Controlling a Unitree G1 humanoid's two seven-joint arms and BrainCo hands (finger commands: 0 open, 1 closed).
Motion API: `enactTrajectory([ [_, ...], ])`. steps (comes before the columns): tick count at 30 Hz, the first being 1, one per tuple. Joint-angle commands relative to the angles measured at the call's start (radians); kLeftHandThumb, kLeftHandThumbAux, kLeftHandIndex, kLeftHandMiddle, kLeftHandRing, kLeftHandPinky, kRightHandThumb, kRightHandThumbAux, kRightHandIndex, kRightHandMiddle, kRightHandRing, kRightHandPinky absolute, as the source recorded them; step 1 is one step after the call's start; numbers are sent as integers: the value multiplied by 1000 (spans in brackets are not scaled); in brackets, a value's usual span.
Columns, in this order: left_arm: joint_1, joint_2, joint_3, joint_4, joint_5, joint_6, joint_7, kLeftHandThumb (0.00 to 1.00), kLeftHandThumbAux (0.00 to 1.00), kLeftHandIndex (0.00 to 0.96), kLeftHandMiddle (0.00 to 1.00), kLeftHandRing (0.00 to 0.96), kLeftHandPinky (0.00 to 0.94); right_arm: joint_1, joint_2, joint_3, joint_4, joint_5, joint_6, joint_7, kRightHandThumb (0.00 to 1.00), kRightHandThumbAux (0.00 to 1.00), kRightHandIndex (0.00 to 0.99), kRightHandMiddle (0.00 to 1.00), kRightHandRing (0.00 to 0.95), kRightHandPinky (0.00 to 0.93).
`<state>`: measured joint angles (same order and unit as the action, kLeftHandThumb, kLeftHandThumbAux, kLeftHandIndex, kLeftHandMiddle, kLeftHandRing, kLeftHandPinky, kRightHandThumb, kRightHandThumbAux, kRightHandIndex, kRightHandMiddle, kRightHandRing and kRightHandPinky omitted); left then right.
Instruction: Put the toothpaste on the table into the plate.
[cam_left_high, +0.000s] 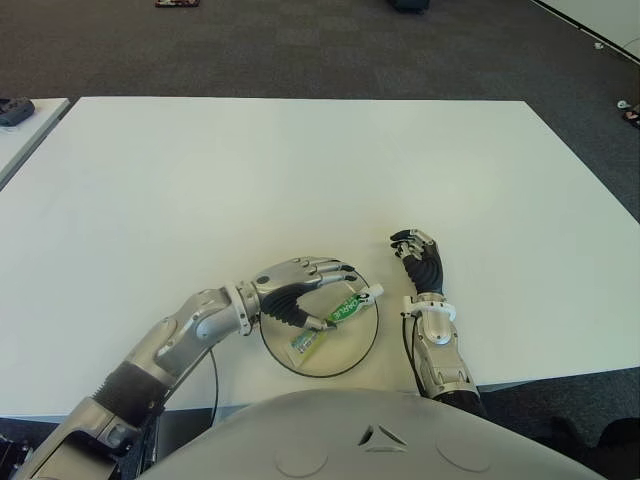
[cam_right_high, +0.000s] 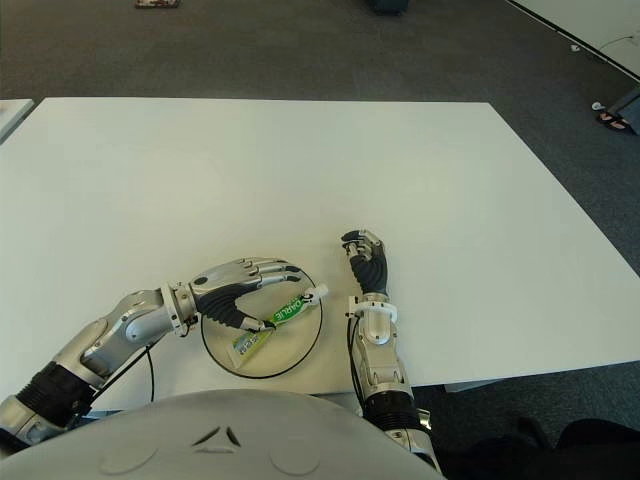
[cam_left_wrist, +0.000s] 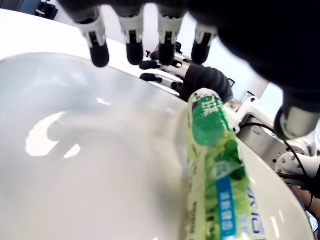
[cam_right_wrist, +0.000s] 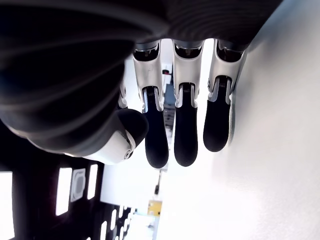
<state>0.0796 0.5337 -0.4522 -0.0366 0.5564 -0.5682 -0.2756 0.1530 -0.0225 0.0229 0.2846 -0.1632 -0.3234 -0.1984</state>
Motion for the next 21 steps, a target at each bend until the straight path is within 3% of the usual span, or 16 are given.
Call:
enactTrajectory([
  [1,-9,-4,7,18,-16,-10,-6,242,323,0,0,0,0,7,-4,4,18,-14,22,2,707,731,425,458,453,468],
  [8,-5,-14,29,13,-25,-3,5,280,287,0,0,0,0,7,-3,4,17,-14,24,1,707,730,425,458,451,458],
  [12,12,-37,77,12,-45,-1,56,302,272,0,0,0,0,7,-2,3,19,-11,24,2,707,730,425,454,444,452],
  [16,28,-73,147,90,-110,-90,164,255,285,0,0,0,0,7,-1,1,19,-4,18,7,707,730,426,456,447,464],
  [21,50,-143,197,196,-285,-190,207,168,337,0,10,0,14,8,0,0,18,1,14,11,707,730,426,463,456,470],
])
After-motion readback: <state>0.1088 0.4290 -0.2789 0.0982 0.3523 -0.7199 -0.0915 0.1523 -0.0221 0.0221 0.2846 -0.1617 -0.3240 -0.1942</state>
